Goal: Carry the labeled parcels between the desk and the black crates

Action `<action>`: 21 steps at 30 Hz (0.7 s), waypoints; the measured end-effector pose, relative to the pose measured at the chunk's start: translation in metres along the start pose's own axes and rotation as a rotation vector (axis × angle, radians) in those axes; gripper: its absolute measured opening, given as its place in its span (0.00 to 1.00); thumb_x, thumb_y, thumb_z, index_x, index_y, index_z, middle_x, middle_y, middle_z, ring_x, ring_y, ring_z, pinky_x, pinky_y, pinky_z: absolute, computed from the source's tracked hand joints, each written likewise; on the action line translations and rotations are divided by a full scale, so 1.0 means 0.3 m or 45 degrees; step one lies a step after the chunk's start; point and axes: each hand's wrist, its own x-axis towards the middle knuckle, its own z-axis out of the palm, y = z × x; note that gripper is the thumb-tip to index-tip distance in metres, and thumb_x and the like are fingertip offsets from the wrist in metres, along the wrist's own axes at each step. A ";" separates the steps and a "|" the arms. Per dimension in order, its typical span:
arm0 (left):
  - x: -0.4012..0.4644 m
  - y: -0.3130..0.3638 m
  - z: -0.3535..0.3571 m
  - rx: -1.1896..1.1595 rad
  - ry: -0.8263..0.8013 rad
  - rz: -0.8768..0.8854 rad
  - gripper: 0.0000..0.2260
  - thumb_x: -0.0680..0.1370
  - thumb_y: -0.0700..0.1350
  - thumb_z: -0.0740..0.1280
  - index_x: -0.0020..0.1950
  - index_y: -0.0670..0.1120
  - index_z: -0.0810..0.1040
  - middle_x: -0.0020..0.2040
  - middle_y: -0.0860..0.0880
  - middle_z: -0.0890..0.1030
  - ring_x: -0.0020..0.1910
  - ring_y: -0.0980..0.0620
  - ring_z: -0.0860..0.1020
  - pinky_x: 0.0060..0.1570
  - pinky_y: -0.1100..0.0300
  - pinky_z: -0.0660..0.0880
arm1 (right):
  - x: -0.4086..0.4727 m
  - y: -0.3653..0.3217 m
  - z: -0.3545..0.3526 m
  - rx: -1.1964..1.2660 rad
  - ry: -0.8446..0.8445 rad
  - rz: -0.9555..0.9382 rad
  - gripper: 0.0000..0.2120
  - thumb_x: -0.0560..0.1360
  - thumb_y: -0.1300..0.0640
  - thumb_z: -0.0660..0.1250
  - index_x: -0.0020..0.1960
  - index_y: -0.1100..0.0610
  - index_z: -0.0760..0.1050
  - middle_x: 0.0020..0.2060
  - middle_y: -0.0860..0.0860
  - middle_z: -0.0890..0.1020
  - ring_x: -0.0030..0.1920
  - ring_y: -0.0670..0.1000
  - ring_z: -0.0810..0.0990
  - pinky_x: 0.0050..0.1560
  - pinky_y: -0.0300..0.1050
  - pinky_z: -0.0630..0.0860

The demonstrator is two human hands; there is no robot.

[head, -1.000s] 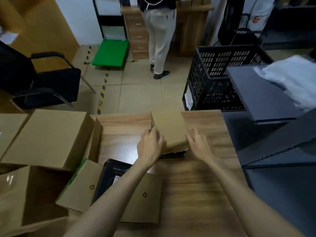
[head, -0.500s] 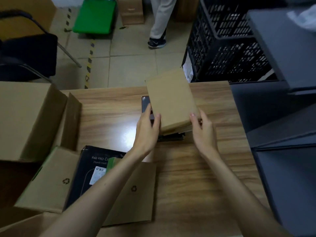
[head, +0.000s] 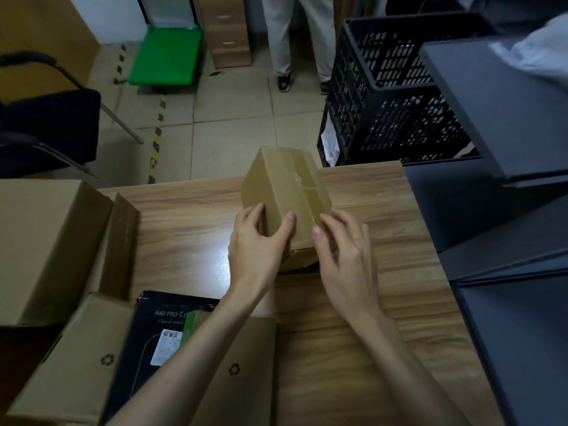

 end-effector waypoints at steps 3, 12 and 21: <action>0.014 -0.032 -0.009 -0.162 -0.089 -0.020 0.26 0.76 0.60 0.69 0.71 0.51 0.77 0.64 0.59 0.80 0.62 0.59 0.79 0.62 0.50 0.78 | 0.034 0.060 0.017 0.018 -0.084 0.272 0.27 0.81 0.42 0.58 0.74 0.55 0.67 0.71 0.51 0.72 0.69 0.52 0.70 0.66 0.55 0.73; -0.006 -0.088 -0.013 -0.405 -0.252 0.077 0.19 0.85 0.46 0.63 0.74 0.62 0.68 0.68 0.60 0.76 0.65 0.57 0.78 0.55 0.58 0.80 | 0.013 0.076 0.046 0.358 -0.170 0.337 0.19 0.82 0.39 0.56 0.68 0.44 0.72 0.57 0.45 0.81 0.51 0.46 0.80 0.54 0.53 0.80; 0.028 -0.131 -0.108 -0.027 -0.165 0.221 0.18 0.85 0.50 0.60 0.76 0.54 0.71 0.77 0.57 0.65 0.72 0.67 0.64 0.61 0.80 0.63 | 0.029 0.062 0.097 0.572 -0.126 0.537 0.20 0.81 0.43 0.60 0.66 0.52 0.75 0.59 0.44 0.79 0.61 0.46 0.77 0.63 0.51 0.76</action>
